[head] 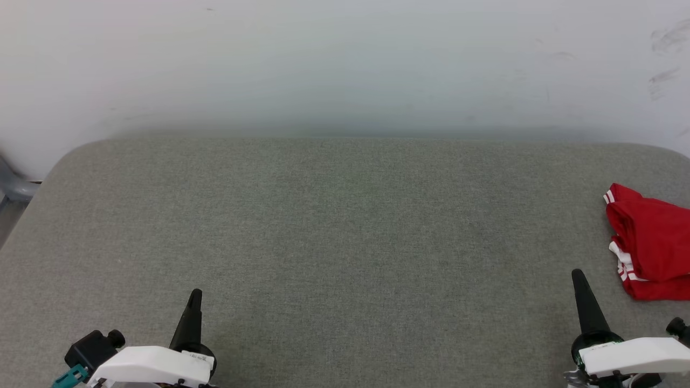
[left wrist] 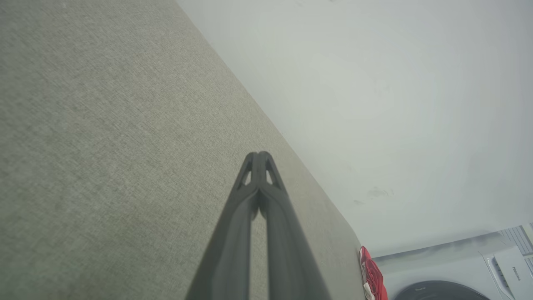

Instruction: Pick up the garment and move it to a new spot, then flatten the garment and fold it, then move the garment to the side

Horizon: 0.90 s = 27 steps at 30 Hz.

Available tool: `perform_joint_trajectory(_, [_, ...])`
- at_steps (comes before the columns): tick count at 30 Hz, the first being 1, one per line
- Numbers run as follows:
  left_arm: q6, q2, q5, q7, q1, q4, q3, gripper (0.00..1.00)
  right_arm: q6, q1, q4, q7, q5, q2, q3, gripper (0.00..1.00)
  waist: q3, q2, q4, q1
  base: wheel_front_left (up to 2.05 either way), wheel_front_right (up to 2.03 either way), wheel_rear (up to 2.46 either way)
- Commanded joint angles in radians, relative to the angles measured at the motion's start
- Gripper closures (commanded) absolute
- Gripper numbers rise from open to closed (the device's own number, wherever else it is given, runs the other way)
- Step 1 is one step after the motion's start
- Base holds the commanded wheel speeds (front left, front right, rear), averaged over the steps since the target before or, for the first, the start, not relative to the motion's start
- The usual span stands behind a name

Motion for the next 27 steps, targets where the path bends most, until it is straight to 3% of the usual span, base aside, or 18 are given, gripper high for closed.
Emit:
perform_joint_trajectory(1, [-0.008, 0.002, -0.037, 0.008, -0.024, -0.001, 0.007, 1.00, 0.000, -0.027, -0.002, 0.010, 0.038, -0.008, -0.003, 1.00, 0.001, 0.0000, 0.000, -0.0001, 0.00, 0.00, 0.00])
perform_joint_trajectory(27, [-0.041, -0.011, -0.298, 0.073, -0.071, 0.033, 0.044, 1.00, 0.000, -0.071, 0.032, 0.074, 0.287, -0.005, -0.012, 1.00, 0.007, 0.0000, -0.007, -0.0001, 0.00, 0.00, 0.00])
